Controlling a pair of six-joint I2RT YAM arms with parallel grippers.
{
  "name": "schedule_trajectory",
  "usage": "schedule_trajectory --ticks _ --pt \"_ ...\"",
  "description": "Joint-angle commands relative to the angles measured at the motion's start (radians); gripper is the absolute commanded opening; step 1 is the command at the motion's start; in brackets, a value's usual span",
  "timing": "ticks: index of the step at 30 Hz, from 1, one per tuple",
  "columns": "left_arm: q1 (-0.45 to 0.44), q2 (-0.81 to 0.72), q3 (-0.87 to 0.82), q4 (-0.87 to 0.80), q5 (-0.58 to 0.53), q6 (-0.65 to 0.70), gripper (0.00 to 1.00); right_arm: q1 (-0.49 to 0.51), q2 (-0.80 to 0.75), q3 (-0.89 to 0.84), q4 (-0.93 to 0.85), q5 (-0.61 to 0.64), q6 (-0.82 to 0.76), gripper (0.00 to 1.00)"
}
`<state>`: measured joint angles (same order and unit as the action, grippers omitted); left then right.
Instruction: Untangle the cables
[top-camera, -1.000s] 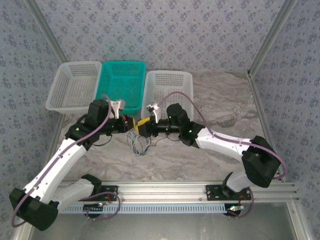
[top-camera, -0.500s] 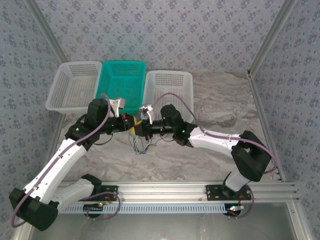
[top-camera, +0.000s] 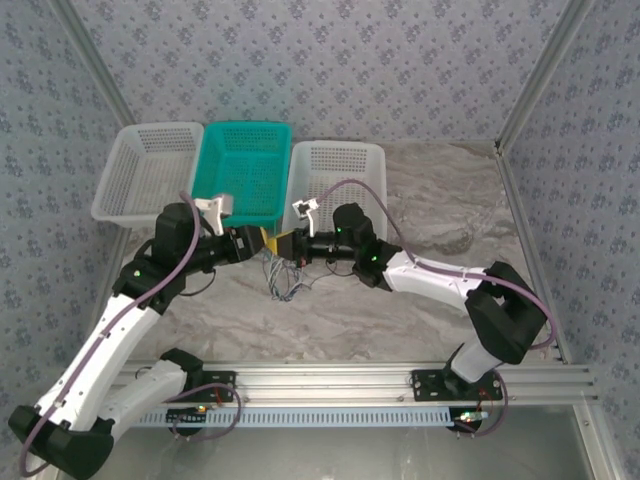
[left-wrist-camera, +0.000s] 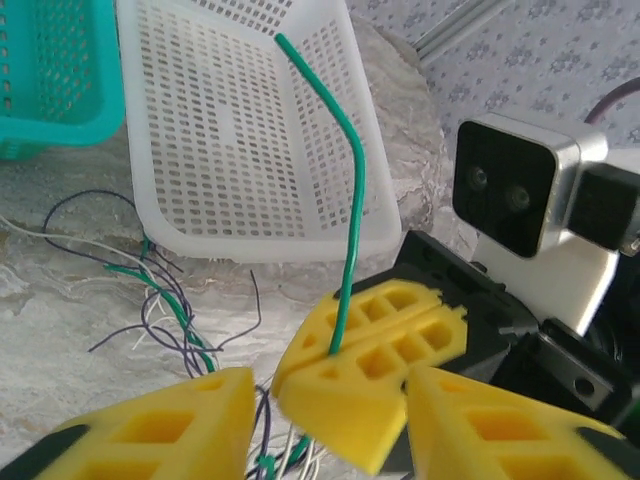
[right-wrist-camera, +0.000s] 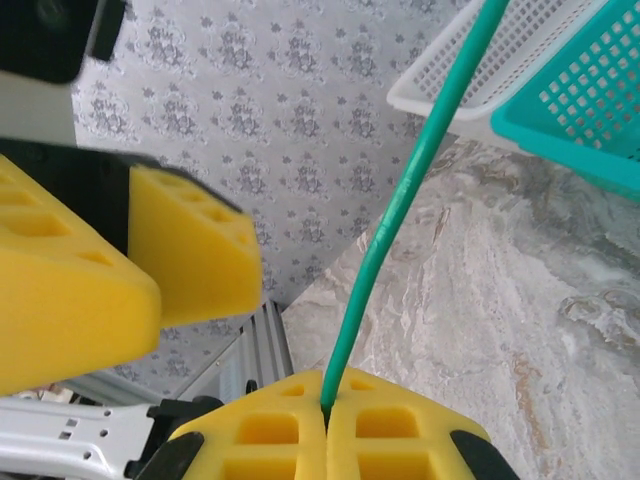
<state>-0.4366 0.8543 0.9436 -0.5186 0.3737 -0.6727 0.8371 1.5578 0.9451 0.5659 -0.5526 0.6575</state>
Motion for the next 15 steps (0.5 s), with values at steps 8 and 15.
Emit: schedule_trajectory --ticks 8,15 --pt "0.074 0.005 -0.094 0.098 0.146 -0.101 0.28 -0.003 -0.031 0.004 0.052 -0.002 0.047 0.0" --pt "0.075 0.052 -0.106 0.174 0.196 -0.117 0.29 -0.002 -0.032 0.0 0.047 -0.006 0.053 0.0"
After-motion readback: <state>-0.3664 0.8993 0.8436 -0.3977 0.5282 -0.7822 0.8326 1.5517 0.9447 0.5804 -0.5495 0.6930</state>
